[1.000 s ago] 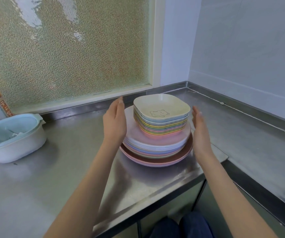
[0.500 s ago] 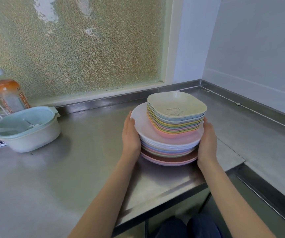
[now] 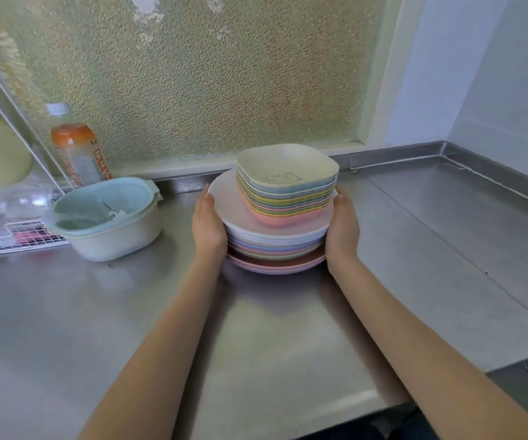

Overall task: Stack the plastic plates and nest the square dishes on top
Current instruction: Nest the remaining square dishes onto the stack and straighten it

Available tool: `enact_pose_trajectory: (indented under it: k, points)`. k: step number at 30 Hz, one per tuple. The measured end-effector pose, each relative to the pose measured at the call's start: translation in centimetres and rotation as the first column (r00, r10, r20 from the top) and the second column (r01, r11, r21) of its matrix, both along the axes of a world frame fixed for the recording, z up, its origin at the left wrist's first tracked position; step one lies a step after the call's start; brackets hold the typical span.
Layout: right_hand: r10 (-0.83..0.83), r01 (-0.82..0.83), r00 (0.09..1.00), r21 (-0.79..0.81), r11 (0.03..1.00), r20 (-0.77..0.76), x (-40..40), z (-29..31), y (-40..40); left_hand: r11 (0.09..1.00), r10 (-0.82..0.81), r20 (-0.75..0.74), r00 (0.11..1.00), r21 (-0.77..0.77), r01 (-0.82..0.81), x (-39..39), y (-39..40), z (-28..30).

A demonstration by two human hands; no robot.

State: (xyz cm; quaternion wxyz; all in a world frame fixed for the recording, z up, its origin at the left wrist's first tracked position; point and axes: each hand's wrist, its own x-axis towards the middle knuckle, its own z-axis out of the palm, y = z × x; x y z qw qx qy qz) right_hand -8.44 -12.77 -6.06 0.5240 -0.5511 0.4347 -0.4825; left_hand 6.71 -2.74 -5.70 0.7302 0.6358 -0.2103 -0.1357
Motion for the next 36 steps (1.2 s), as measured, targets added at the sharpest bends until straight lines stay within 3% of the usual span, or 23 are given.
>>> enact_pose_trajectory:
  k: [4, 7, 14, 20, 24, 29, 34, 36]
  points:
    - [0.107, -0.106, 0.994, -0.014, 0.994, 0.028, 5.4, 0.4, -0.1, 0.995, 0.097, 0.003, 0.995, 0.037, -0.097, 4.8, 0.8, 0.1]
    - [0.158, -0.158, 0.986, -0.003, 0.987, 0.048, 8.4, 0.4, -0.2, 0.989, 0.148, 0.004, 0.989, -0.018, -0.148, 7.2, 0.9, 0.4]
    - [0.114, -0.114, 0.991, -0.001, 0.993, 0.064, 10.0, -0.5, -1.4, 0.982, 0.15, 0.034, 0.988, -0.123, -0.145, 8.4, 0.3, -0.3]
    - [0.1, -0.101, 0.99, 0.007, 0.995, 0.099, 9.9, -0.4, -1.5, 0.986, 0.15, 0.156, 0.976, -0.099, -0.136, 8.1, 0.7, -0.2]
    - [0.05, -0.053, 0.987, 0.018, 0.998, 0.15, 9.6, -0.4, -1.3, 0.99, 0.136, 0.145, 0.98, -0.06, -0.129, 8.6, 0.5, -0.3]
    - [0.02, -0.022, 0.989, 0.015, 1.0, 0.147, 9.3, -0.3, -0.8, 0.984, 0.146, 0.12, 0.982, -0.123, -0.131, 8.0, 0.4, 0.0]
    - [0.015, -0.024, 0.987, 0.056, 0.998, 0.16, 9.2, -0.1, -0.9, 0.988, 0.156, 0.373, 0.915, -0.057, -0.146, 6.9, 0.6, 0.5]
    - [0.013, -0.025, 0.985, 0.067, 0.997, 0.174, 9.1, 0.0, -1.0, 0.983, 0.177, 0.366, 0.914, -0.026, -0.18, 7.0, 0.5, 0.5]
